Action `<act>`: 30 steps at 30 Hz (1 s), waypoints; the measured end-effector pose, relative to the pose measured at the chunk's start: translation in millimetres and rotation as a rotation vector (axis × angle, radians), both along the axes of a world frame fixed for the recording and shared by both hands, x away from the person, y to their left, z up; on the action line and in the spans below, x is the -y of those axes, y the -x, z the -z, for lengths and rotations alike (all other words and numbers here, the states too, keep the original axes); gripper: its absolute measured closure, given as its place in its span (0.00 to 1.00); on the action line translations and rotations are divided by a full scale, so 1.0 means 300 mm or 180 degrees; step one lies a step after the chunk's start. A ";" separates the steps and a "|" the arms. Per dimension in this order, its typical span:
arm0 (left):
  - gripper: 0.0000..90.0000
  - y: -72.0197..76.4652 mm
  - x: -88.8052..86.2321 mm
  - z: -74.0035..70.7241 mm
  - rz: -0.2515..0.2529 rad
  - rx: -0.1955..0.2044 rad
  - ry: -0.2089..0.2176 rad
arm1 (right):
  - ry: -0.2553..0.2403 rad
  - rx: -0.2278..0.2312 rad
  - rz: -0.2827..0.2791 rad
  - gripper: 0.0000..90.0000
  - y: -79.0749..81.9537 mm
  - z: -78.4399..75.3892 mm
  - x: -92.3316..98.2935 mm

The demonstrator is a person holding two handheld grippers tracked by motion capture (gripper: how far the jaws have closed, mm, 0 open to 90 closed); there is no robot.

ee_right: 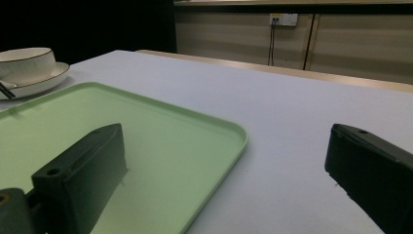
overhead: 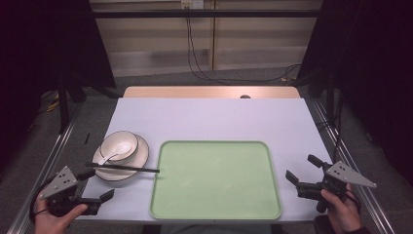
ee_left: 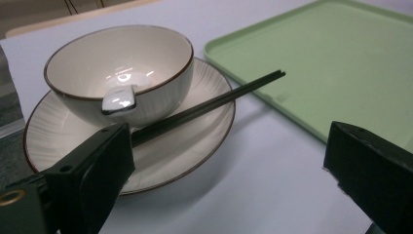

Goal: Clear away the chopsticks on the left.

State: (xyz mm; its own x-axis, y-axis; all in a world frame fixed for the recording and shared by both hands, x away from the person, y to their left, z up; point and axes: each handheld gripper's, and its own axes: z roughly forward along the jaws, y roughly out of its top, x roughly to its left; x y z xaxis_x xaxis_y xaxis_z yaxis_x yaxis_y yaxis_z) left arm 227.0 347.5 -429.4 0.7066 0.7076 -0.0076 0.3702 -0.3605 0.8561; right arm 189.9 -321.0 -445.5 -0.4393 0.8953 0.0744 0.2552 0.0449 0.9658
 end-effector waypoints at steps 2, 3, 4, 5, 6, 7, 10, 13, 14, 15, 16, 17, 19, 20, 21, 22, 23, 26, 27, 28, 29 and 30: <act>0.06 -0.011 -0.008 0.002 -0.0030 0.0006 -0.0058 | 0.0000 0.0000 -0.0007 0.01 0.000 0.000 -0.001; 0.07 -0.011 -0.008 0.002 -0.0030 0.0006 -0.0058 | 0.0008 -0.0008 -0.0011 0.01 0.001 0.000 0.000; 0.07 -0.019 -0.014 0.001 -0.0043 0.0046 -0.0106 | 0.0007 -0.0009 -0.0014 0.01 0.000 0.000 -0.001; 0.07 -0.032 -0.023 0.000 -0.0023 0.0088 -0.0167 | -0.0002 -0.0017 -0.0013 0.01 0.001 0.000 -0.001; 0.07 -0.040 -0.027 0.003 -0.0008 0.0108 -0.0178 | 0.0000 -0.0023 -0.0011 0.01 0.001 0.000 -0.001; 0.07 -0.040 -0.027 0.003 -0.0008 0.0108 -0.0178 | 0.0000 -0.0023 -0.0011 0.01 0.001 0.000 -0.001; 0.08 -0.080 -0.050 0.018 0.0037 0.0097 -0.0377 | -0.0003 -0.0016 -0.0004 0.01 -0.001 0.000 0.001; 0.12 -0.103 -0.070 0.028 0.0025 0.0125 -0.0461 | -0.0019 0.0001 0.0015 0.01 0.000 -0.001 0.000; 0.13 -0.103 -0.070 0.028 0.0025 0.0125 -0.0461 | -0.0008 0.0000 0.0010 0.01 0.000 0.000 -0.001; 0.15 -0.122 -0.083 0.034 0.0006 0.0109 -0.0487 | -0.0009 -0.0004 0.0004 0.01 -0.001 0.000 0.000; 0.17 -0.131 -0.087 0.037 -0.0024 0.0118 -0.0526 | -0.0011 -0.0016 -0.0005 0.01 0.000 -0.001 -0.001; 0.19 -0.139 -0.089 0.039 -0.0020 0.0086 -0.0553 | -0.0005 -0.0008 0.0007 0.01 0.000 -0.001 -0.002; 0.32 -0.155 -0.095 0.040 0.0031 0.0085 -0.0603 | -0.0009 -0.0027 -0.0014 0.01 0.000 -0.001 -0.002; 0.34 -0.162 -0.096 0.040 0.0016 0.0095 -0.0640 | -0.0004 -0.0026 -0.0008 0.01 -0.001 0.000 -0.003; 0.38 -0.170 -0.095 0.041 0.0043 0.0087 -0.0667 | 0.0010 -0.0020 0.0004 0.01 -0.002 0.001 -0.002; 0.41 -0.179 -0.093 0.040 0.0060 0.0065 -0.0720 | -0.0003 -0.0021 0.0003 0.01 -0.002 0.000 -0.002; 0.44 -0.184 -0.091 0.042 0.0123 0.0053 -0.0724 | -0.0018 -0.0035 -0.0001 0.01 -0.001 -0.001 -0.002; 0.54 -0.198 -0.085 0.045 0.0196 0.0036 -0.0789 | -0.0008 -0.0026 0.0006 0.01 -0.002 0.000 -0.001; 0.54 -0.205 -0.080 0.051 0.0227 0.0039 -0.0770 | -0.0008 -0.0026 0.0006 0.01 -0.002 0.000 -0.001; 0.59 -0.213 -0.076 0.053 0.0267 0.0024 -0.0798 | -0.0018 -0.0037 -0.0006 0.01 0.000 -0.001 -0.001; 0.60 -0.219 -0.073 0.056 0.0280 0.0036 -0.0790 | -0.0003 -0.0022 -0.0003 0.01 -0.001 0.001 -0.001; 0.60 -0.224 -0.072 0.056 0.0289 0.0020 -0.0825 | -0.0005 -0.0027 -0.0006 0.01 -0.001 0.001 -0.002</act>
State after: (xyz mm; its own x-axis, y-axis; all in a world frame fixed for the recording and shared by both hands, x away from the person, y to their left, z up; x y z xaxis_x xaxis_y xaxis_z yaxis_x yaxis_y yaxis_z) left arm 294.1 369.2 -446.3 0.7667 0.6190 0.1700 0.3213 -0.5993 0.7332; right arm 190.3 -320.5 -445.6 -0.4402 0.8943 0.0796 0.2632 0.0438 0.9638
